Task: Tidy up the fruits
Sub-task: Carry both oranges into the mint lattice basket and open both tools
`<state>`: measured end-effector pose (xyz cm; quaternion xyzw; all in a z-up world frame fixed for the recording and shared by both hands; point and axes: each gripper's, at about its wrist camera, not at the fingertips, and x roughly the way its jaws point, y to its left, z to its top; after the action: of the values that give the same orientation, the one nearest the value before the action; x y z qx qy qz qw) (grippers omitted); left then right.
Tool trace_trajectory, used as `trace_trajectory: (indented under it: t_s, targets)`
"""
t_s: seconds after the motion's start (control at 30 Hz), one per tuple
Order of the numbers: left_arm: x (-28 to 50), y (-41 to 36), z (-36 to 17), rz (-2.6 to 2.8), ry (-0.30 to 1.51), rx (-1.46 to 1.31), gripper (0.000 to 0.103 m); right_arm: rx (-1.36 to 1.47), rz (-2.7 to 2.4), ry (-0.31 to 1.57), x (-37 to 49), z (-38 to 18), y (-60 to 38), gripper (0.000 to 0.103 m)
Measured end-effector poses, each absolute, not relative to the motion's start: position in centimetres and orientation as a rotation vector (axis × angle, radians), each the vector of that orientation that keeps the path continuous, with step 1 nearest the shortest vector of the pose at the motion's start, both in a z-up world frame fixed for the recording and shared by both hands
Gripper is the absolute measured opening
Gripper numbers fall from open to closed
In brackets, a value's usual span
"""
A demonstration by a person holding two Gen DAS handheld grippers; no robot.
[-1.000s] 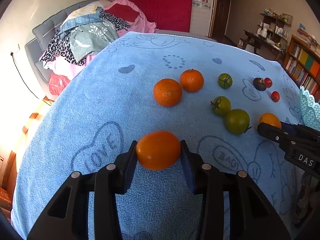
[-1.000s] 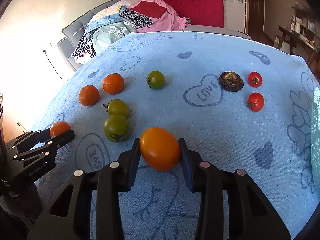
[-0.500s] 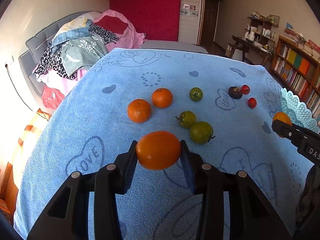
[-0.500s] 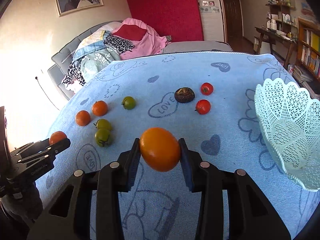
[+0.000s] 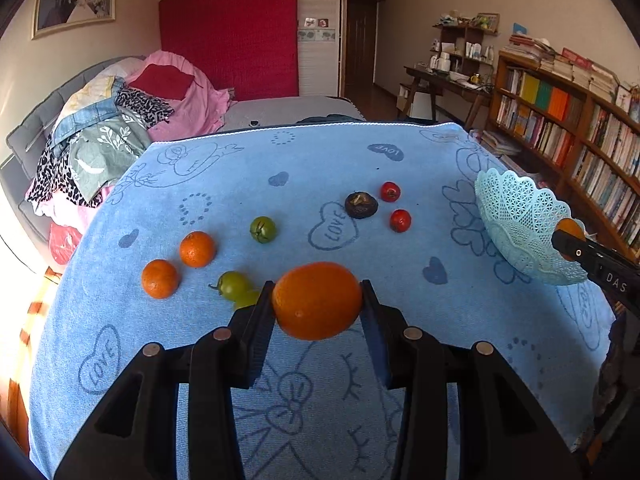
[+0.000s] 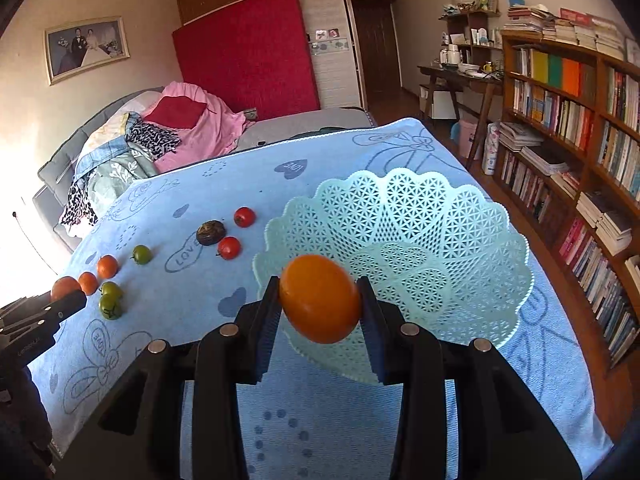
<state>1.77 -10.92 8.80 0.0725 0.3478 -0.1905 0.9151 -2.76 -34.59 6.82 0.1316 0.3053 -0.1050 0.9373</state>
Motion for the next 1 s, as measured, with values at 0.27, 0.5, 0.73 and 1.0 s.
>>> trace_trajectory:
  t_s: [0.27, 0.5, 0.73, 1.0]
  targets:
    - [1.4, -18.9, 9.8, -0.540, 0.702, 0.203, 0.042, 0.310, -0.308, 0.631, -4.4, 5.6, -39.3, 0.039]
    - [1.5, -25.2, 9.7, -0.664, 0.696, 0.232, 0.042, 0.353, -0.315, 0.611, -5.0, 5.2, -40.6, 0.040]
    - [1.5, -28.8, 9.2, -0.737, 0.699, 0.249, 0.042, 0.332, -0.318, 0.592, -5.2, 5.3, -40.2, 0.042]
    - [2.9, -29.3, 8.0, -0.727, 0.748, 0.233, 0.048, 0.304, -0.325, 0.585, -5.0, 5.2, -39.4, 0.049]
